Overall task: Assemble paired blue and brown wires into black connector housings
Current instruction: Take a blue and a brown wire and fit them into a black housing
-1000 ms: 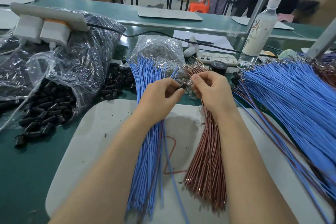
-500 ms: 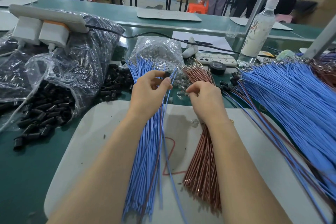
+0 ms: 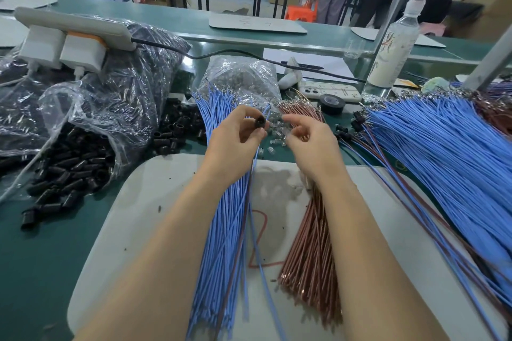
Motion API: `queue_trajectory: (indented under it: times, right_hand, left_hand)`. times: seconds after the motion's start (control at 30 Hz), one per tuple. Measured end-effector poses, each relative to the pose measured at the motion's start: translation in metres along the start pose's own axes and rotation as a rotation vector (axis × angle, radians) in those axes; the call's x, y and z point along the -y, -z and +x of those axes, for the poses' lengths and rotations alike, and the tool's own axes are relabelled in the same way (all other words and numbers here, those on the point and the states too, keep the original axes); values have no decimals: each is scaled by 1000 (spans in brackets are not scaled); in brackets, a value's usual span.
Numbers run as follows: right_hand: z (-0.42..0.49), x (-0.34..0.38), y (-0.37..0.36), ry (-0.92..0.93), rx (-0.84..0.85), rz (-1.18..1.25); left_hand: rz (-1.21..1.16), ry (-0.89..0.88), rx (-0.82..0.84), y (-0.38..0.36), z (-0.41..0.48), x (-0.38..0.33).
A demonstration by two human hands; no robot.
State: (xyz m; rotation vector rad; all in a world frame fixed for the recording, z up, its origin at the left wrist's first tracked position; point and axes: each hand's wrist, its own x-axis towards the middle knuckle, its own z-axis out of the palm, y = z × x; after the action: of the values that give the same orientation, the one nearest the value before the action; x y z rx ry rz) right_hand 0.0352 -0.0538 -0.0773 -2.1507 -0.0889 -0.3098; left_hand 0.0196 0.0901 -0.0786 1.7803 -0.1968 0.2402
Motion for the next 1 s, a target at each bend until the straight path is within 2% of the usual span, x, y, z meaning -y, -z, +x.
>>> queue_trajectory:
  times: [0.07, 0.1, 0.33, 0.5, 0.63, 1.0]
  right_hand:
    - [0, 7, 3, 6, 22, 271]
    - [-1, 10, 3, 15, 31, 321]
    - [-6, 17, -4, 72, -29, 221]
    - [-8, 22, 3, 139, -119, 344]
    - [-9, 26, 5, 213, -96, 302]
    - [-12, 29, 3, 274, -160, 164]
  left_hand:
    - [-14, -7, 20, -1, 0, -1]
    - [-14, -12, 31, -1, -1, -1]
    - [13, -53, 65, -2, -1, -3]
    - [42, -39, 58, -2, 0, -2]
    - [46, -44, 52, -1, -1, -2]
    - [107, -83, 39, -1, -3, -3]
